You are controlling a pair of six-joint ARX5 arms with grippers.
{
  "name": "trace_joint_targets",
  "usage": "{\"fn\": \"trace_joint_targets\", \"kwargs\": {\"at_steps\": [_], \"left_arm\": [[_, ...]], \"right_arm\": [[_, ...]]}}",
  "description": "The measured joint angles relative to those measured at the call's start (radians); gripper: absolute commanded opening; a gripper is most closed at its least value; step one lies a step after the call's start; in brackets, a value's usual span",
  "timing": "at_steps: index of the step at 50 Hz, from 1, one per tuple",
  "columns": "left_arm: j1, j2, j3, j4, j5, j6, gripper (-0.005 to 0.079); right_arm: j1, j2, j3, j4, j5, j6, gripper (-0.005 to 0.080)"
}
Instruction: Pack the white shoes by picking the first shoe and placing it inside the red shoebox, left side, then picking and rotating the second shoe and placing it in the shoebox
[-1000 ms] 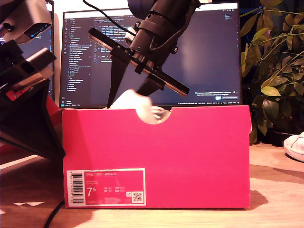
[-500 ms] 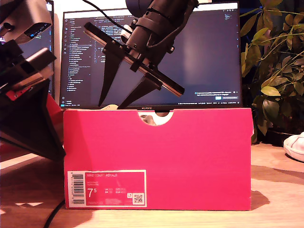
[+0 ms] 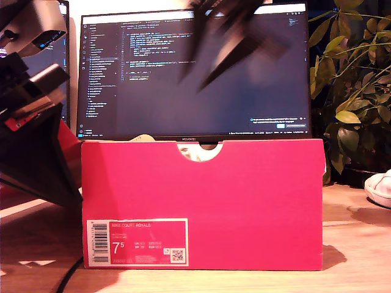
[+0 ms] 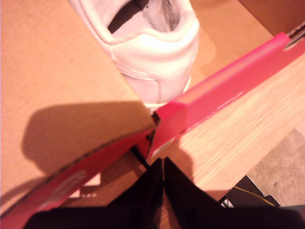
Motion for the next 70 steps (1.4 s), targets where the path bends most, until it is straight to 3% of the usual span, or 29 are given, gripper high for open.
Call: {"fn": "trace_joint_targets", "kwargs": {"at_steps": [12,18,21,24,27,31,32,39,52,56,70], "left_arm": [[0.000,0.000,0.000,0.000,0.000,0.006,-0.0019],[0.000,0.000,0.000,0.000,0.000,0.007,-0.0019],[0.000,0.000,0.000,0.000,0.000,0.007,-0.0019],[0.000,0.000,0.000,0.000,0.002,0.008,-0.0019],[0.000,0.000,0.000,0.000,0.008,0.012,-0.0019],[0.000,0.000,0.000,-0.005,0.015,0.015,-0.0019],[0.000,0.000,0.000,-0.007,0.016,0.027,-0.0019],[0.000,0.000,0.000,-0.014,0.016,0.053,-0.0019],[0.000,0.000,0.000,-0.014,0.023,0.079,-0.0019],[0.000,0.000,0.000,-0.014,0.023,0.079,-0.0019],[0.000,0.000,0.000,0.013,0.023,0.079,-0.0019]], "right_arm": [[-0.096,0.011,0.001,0.030,0.093,0.185,0.0230],[-0.102,0.013,0.001,0.098,0.193,0.362,0.0230],[-0.111,0.013,0.001,0.123,0.243,0.362,0.0230],[-0.116,0.013,0.001,0.129,0.284,0.509,0.0230],[-0.122,0.013,0.001,0.125,0.331,0.622,0.0231],[-0.128,0.013,0.001,0.108,0.386,0.652,0.0232],[-0.129,0.013,0.001,0.100,0.399,0.734,0.0233],[-0.143,0.013,0.001,-0.019,0.492,0.865,0.0233],[-0.146,0.013,0.001,-0.430,0.760,0.904,0.0229],[-0.146,0.013,0.001,-0.441,0.800,0.867,0.0230],[-0.146,0.013,0.001,-0.416,0.779,0.847,0.0230]]}}
